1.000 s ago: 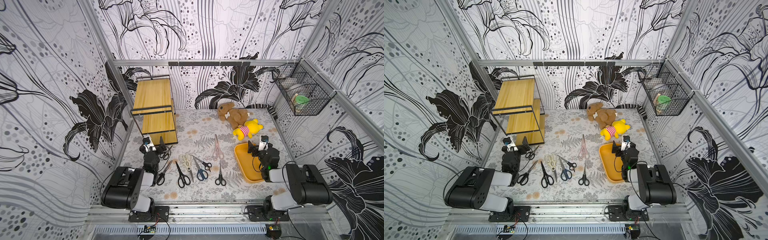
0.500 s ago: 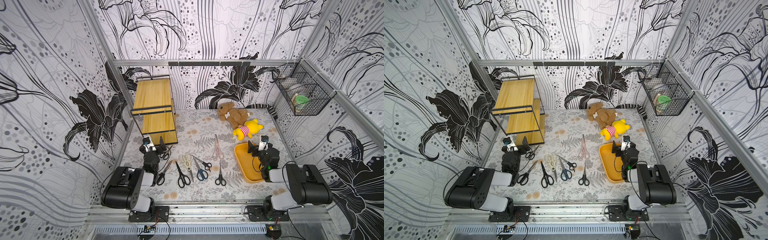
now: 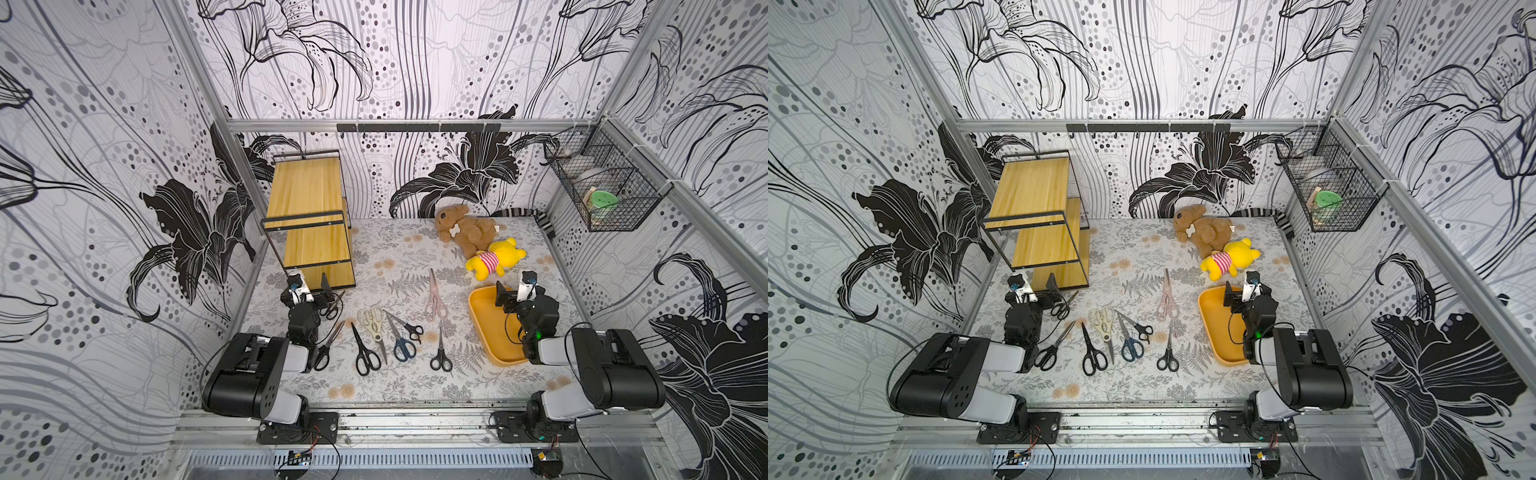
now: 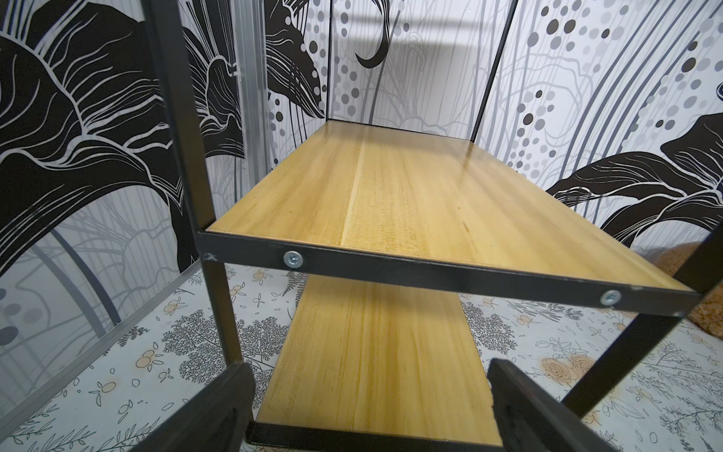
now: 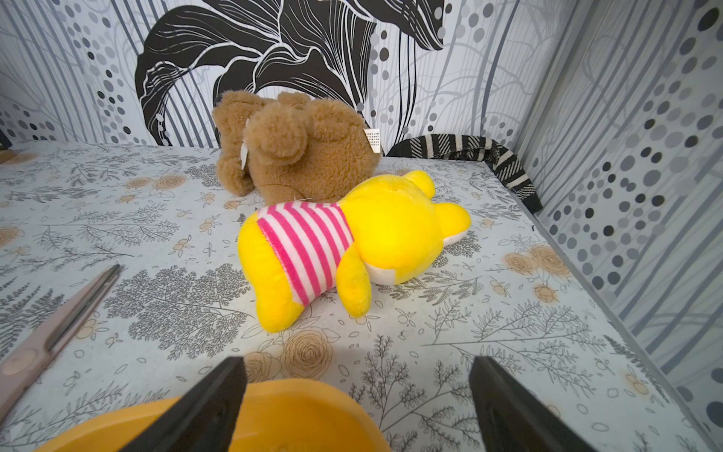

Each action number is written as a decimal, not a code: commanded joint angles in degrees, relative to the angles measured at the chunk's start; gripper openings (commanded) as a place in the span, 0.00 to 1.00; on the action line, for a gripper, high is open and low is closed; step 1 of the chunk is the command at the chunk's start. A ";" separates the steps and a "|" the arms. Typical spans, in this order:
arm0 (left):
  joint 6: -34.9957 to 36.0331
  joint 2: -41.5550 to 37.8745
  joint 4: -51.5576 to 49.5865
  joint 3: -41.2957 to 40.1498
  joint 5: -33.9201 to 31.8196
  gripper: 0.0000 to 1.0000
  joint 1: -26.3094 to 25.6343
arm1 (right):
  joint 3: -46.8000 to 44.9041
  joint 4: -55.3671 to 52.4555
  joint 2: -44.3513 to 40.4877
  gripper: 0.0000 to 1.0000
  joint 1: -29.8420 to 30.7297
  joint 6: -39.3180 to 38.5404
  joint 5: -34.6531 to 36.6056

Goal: Put the scissors into the storage box
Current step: Pick up the scissors from the center of the board.

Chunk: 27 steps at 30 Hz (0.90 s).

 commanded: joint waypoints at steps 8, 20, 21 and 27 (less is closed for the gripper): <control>2.38 -1.19 8.28 -3.93 -9.23 0.98 -4.79 | 0.75 -7.96 -6.95 0.99 0.13 2.18 4.91; 3.11 -1.29 11.45 -5.30 -9.23 0.98 -5.25 | 22.61 -58.67 -18.92 0.88 6.81 9.48 10.09; 3.39 -1.54 11.51 -5.36 -8.93 0.98 -5.33 | 25.03 -61.61 -18.49 0.87 9.42 8.92 11.57; 6.01 -14.53 -13.66 2.26 -9.75 0.98 -9.01 | 36.83 -74.98 -11.92 0.82 21.74 11.02 13.29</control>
